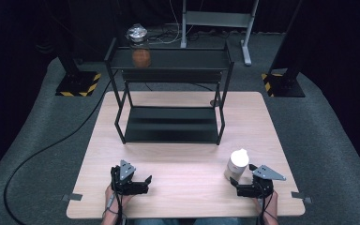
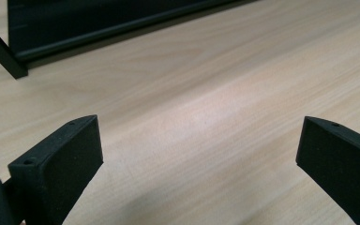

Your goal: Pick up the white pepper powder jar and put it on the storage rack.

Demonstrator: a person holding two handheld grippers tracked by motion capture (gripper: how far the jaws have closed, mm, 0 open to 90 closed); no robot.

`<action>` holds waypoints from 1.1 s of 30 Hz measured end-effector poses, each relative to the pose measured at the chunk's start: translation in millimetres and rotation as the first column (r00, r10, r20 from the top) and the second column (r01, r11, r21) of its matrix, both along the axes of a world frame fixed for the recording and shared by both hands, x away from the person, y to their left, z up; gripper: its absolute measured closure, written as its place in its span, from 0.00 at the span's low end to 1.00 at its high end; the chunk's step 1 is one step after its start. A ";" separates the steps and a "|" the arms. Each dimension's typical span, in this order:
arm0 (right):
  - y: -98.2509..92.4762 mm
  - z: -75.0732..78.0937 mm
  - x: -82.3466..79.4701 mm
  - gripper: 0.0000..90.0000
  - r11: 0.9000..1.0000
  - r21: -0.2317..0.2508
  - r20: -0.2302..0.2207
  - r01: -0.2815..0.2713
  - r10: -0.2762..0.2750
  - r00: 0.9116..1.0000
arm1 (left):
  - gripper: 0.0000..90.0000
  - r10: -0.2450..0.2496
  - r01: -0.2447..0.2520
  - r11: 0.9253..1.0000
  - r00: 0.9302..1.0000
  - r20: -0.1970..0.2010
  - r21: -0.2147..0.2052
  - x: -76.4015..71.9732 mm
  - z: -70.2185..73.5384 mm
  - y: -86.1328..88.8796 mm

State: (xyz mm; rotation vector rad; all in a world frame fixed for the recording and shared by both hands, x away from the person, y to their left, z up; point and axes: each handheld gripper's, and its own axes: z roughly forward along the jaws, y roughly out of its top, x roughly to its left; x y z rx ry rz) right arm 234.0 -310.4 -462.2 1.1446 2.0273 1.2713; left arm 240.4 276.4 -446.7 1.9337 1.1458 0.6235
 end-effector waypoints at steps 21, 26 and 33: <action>16.0 3.3 -9.3 0.00 0.997 -0.054 0.030 0.059 -0.057 0.998 | 0.01 0.039 -0.031 0.998 0.988 -0.149 0.054 16.5 7.4 -7.7; 24.3 7.6 -8.8 0.00 0.998 -0.046 0.056 0.048 -0.046 0.997 | 0.00 0.024 -0.016 0.998 0.989 -0.149 0.055 17.3 7.3 -6.9; 38.0 10.8 0.3 0.00 0.998 -0.054 0.079 0.044 -0.039 0.996 | 0.00 0.012 -0.004 0.998 0.989 -0.150 0.055 19.1 7.4 -7.3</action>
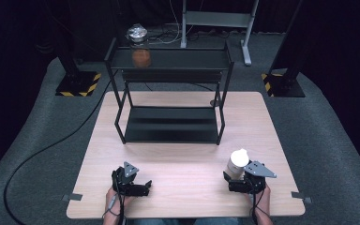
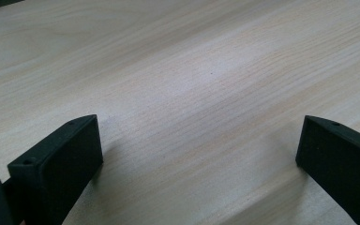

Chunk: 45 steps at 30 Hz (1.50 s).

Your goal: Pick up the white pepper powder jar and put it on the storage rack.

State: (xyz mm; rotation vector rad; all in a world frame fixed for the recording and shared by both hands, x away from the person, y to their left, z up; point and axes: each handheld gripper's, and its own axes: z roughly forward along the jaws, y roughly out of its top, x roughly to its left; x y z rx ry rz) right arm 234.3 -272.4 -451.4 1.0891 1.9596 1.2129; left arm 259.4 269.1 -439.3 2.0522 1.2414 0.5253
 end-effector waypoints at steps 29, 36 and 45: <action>-9.4 -6.4 -0.9 0.33 0.997 0.076 -0.006 0.005 -0.005 1.000 | 0.00 -0.002 0.002 1.000 1.000 0.002 -0.002 0.5 -0.3 -0.1; -7.6 4.2 -3.9 0.33 0.997 0.073 0.026 -0.007 0.005 1.000 | 0.00 -0.002 0.002 1.000 1.000 0.001 -0.002 0.5 -0.2 -0.1; -2.2 28.1 2.0 0.33 0.997 0.073 0.049 -0.040 0.036 0.998 | 0.00 -0.002 0.002 1.000 1.000 0.002 -0.003 0.4 -0.4 -0.1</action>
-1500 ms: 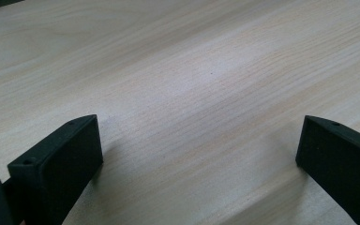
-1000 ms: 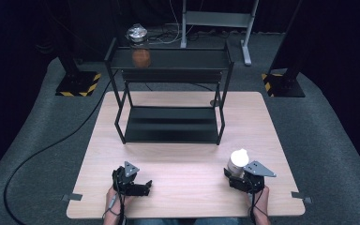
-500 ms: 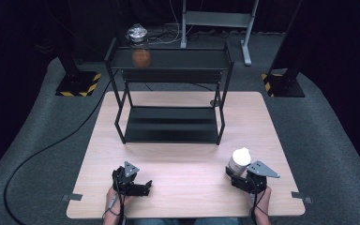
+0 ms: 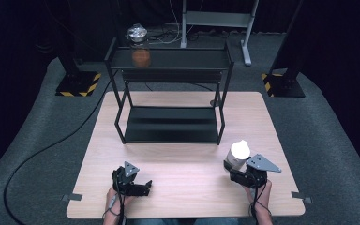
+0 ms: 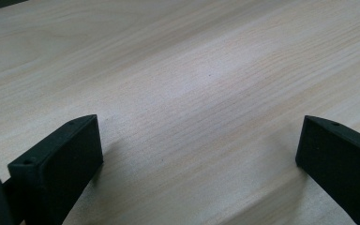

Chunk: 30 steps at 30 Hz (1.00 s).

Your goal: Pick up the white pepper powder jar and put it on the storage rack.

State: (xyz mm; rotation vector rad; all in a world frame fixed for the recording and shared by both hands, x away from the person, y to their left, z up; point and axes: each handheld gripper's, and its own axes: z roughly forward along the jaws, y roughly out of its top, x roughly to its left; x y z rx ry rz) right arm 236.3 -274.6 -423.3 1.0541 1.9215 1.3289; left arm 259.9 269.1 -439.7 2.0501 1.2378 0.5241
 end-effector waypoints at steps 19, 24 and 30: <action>7.1 42.5 22.4 0.33 0.998 -0.030 0.032 -0.058 0.059 0.998 | 0.00 -0.003 0.003 1.000 1.000 0.000 0.001 0.1 0.1 0.1; 10.2 52.5 28.4 0.33 0.996 -0.049 0.043 -0.073 0.075 0.996 | 0.00 -0.003 0.003 1.000 1.000 0.000 0.001 0.1 0.2 0.2; 12.7 63.7 37.0 0.33 0.995 -0.059 0.054 -0.084 0.088 0.995 | 0.00 -0.004 0.004 1.000 1.000 0.000 0.001 0.1 0.1 0.2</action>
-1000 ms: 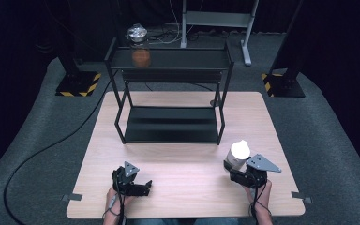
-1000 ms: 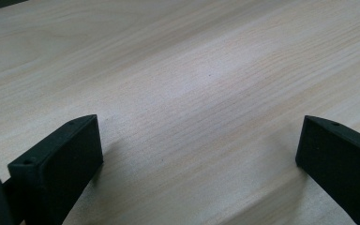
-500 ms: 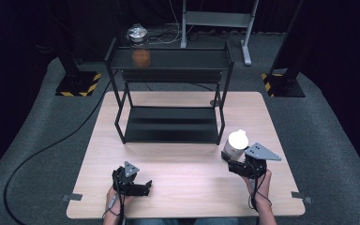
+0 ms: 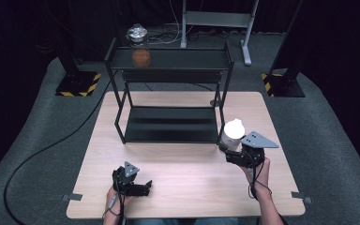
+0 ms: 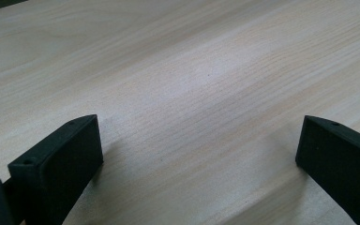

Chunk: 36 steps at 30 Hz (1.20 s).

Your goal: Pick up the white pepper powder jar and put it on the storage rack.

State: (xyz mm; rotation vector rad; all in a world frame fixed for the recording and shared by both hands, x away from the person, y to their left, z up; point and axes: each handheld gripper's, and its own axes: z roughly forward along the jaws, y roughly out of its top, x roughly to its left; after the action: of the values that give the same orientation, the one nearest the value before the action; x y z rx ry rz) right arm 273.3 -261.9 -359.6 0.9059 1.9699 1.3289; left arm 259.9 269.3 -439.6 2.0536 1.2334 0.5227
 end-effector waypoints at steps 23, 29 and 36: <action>5.2 38.4 32.1 0.33 1.000 -0.007 0.032 -0.029 0.029 0.999 | 0.00 -0.010 0.010 1.000 1.000 -0.001 0.002 0.5 0.3 0.6; 7.8 44.7 39.3 0.33 0.999 -0.009 0.034 -0.033 0.033 0.999 | 0.00 -0.010 0.010 1.000 1.000 -0.001 0.002 0.5 0.3 0.6; 12.6 54.7 50.6 0.33 0.999 -0.015 0.037 -0.040 0.040 0.998 | 0.00 -0.011 0.011 1.000 1.000 0.000 0.002 0.1 0.1 0.6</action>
State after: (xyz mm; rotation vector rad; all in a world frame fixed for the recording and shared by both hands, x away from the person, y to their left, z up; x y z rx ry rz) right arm 323.9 -249.3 -304.9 0.8333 1.9755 1.3432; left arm 260.1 269.9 -439.5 2.0604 1.2220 0.5187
